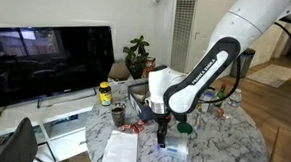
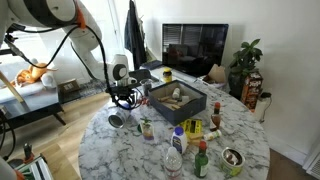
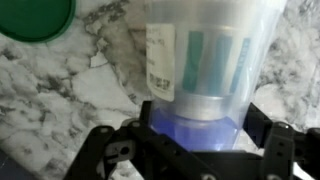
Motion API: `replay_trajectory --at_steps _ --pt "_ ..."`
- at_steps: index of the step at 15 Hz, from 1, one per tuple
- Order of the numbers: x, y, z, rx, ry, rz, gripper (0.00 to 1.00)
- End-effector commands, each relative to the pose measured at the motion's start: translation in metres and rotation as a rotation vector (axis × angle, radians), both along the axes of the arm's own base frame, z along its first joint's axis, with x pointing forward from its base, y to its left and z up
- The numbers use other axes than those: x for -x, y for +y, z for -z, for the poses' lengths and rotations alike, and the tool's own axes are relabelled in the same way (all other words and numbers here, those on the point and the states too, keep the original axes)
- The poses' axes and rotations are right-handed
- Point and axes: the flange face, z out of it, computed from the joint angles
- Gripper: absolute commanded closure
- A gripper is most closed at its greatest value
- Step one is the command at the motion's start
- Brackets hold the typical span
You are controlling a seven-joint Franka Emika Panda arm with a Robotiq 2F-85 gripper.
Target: Put the silver and the plastic cups upside down on the table
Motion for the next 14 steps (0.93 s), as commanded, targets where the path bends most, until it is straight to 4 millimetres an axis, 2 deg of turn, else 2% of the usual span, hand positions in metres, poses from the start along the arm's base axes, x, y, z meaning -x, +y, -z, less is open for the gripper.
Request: replay_trajectory --at_steps 1,7,14 --pt "0.001 -0.01 0.014 -0.087 -0.013 -0.008 0.38" --pt "-0.001 -0.033 0.003 -0.269 -0.125 0.016 0.39" --pt "0.01 -0.051 -0.013 -0.487 -0.246 0.0 0.39"
